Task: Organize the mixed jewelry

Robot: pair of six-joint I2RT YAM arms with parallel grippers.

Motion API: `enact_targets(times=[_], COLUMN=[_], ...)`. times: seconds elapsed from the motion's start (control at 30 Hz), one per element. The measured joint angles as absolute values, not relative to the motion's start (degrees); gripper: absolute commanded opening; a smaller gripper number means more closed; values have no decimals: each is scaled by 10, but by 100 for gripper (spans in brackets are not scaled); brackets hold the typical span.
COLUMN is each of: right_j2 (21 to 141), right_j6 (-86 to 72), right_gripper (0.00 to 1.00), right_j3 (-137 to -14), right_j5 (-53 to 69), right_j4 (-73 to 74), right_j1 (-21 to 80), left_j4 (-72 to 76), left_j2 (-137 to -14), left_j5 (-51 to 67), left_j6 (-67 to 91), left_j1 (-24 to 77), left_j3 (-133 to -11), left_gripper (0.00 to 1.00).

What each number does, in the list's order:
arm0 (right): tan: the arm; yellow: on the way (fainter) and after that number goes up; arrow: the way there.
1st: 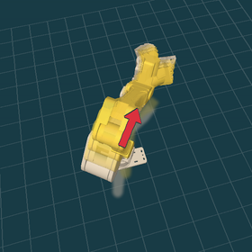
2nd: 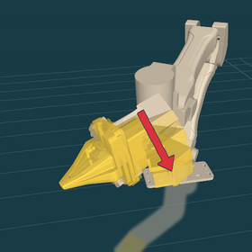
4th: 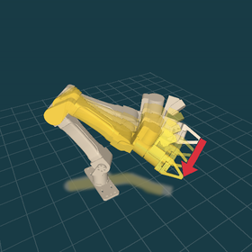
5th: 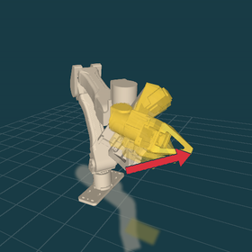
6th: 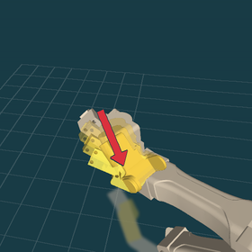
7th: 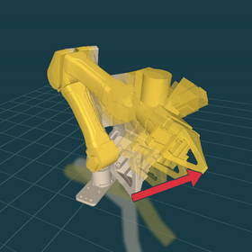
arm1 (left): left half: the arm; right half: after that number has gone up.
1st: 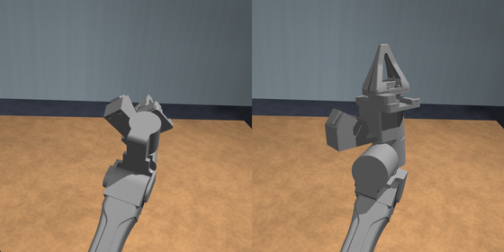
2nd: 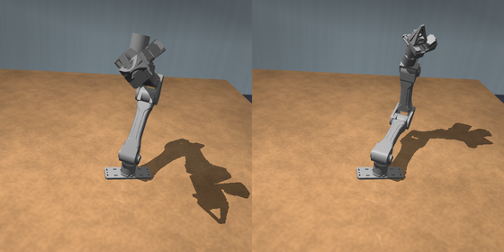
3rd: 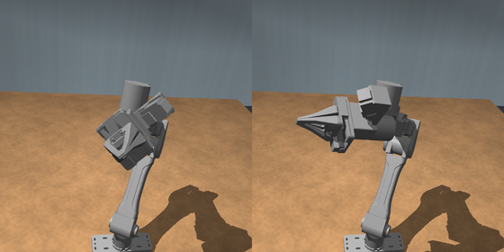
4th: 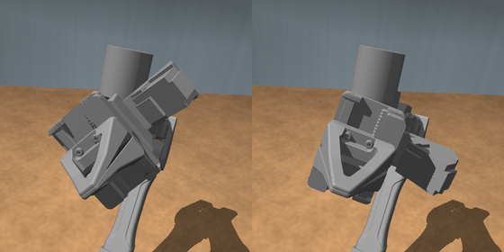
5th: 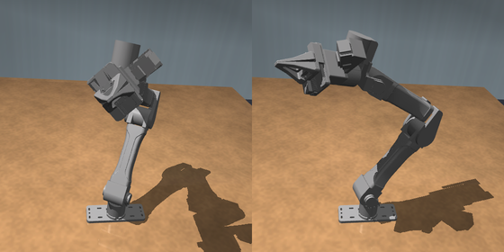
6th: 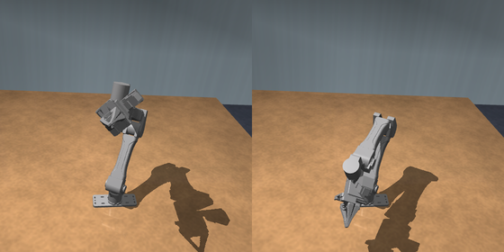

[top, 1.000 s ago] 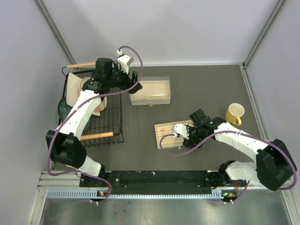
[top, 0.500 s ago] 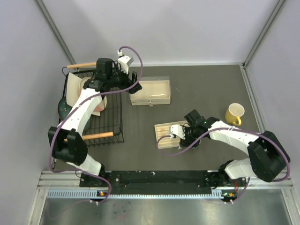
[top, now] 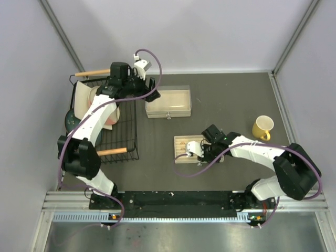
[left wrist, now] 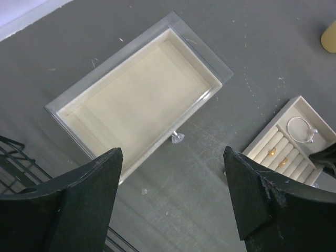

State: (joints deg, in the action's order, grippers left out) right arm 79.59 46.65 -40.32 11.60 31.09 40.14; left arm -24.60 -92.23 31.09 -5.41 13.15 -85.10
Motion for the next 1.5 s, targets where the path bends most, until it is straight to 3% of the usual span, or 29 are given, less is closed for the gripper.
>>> enact_targets(times=[0.1, 0.5, 0.83, 1.5], right_j2=[798, 801, 799, 773], right_j6=[463, 446, 426, 404], right_gripper=[0, 0, 0, 0], right_j3=[-405, -420, -469, -515], right_j5=[115, 111, 85, 49], right_j4=[311, 323, 361, 393], right_j1=[413, 420, 453, 490], left_j4=[-246, -248, -290, -376], left_j2=[-947, -1134, -1248, -1379], left_j5=[310, 268, 133, -6], left_j6=[-53, 6, 15, 28], left_j1=[131, 131, 168, 214], left_j3=[-878, -1063, -1231, -1352], left_gripper=[83, 88, 89, 88])
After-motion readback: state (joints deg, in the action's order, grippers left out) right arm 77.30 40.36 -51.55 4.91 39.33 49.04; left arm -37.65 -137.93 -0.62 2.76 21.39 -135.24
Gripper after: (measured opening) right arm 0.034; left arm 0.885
